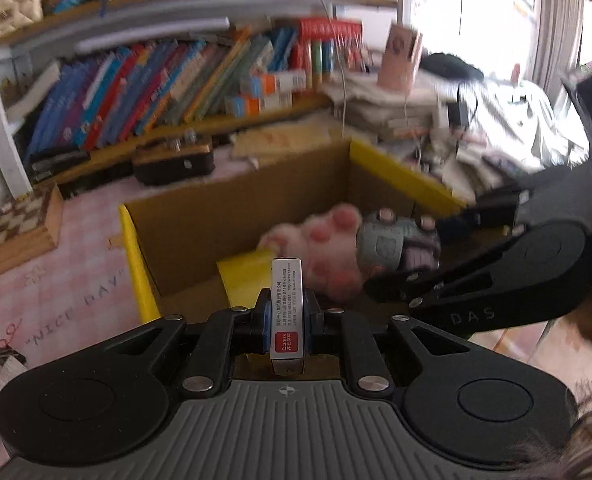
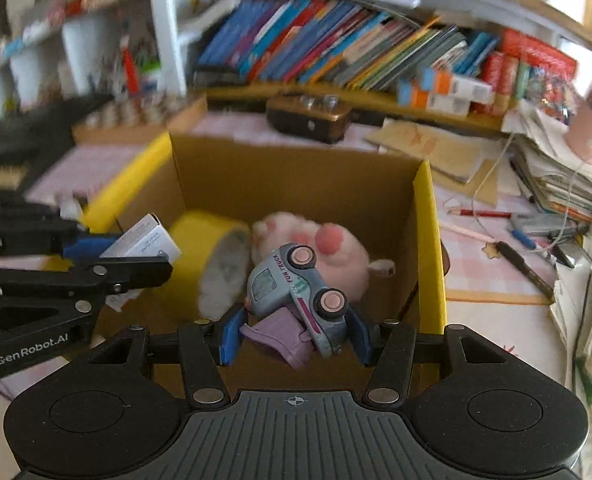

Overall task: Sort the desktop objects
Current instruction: 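Open the right gripper to drop the toy car in the box while the left drops the medicine box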

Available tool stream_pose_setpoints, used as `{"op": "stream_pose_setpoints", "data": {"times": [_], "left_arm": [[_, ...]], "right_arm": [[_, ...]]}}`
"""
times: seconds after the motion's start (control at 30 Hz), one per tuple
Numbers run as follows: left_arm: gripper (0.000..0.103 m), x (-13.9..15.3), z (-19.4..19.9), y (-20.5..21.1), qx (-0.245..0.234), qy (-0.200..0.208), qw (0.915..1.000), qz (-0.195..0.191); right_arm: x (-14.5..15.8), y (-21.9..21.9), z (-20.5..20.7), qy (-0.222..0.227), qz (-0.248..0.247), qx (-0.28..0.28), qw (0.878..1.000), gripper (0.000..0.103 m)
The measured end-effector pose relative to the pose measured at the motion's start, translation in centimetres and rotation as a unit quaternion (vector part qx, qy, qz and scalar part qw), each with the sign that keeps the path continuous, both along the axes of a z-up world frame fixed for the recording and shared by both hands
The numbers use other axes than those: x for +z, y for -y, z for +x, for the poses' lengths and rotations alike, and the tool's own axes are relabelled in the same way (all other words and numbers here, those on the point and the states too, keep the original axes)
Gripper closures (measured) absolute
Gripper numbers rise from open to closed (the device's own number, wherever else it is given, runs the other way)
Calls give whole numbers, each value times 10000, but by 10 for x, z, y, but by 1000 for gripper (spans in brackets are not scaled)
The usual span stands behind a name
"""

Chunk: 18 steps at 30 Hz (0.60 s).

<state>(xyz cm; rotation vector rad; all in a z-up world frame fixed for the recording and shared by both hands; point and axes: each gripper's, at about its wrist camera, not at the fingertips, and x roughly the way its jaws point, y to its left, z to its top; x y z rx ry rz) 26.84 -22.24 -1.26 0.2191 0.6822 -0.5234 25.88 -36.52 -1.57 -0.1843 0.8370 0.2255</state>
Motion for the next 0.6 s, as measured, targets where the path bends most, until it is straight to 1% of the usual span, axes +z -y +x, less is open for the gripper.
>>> {"op": "stream_pose_setpoints", "data": {"times": [0.07,0.27,0.43,0.57,0.6], "left_arm": [[90,-9,3,3,-38,-181,9998,99],[89,-14,4,4,1,-229,9997,90],[87,-14,4,6,54,-236,9996,119],[68,-8,-2,7,150,2,9998,88],[64,-6,-4,6,178,67,9998,77]], "right_arm": [[-2,-3,4,-72,-194,196,9996,49],[-9,-16,8,-229,-746,759,9941,49],[-16,-18,16,-442,-682,837,9932,49],[-13,-18,14,-347,-698,829,9935,48],[-12,-17,14,-324,-682,811,9938,49]]}}
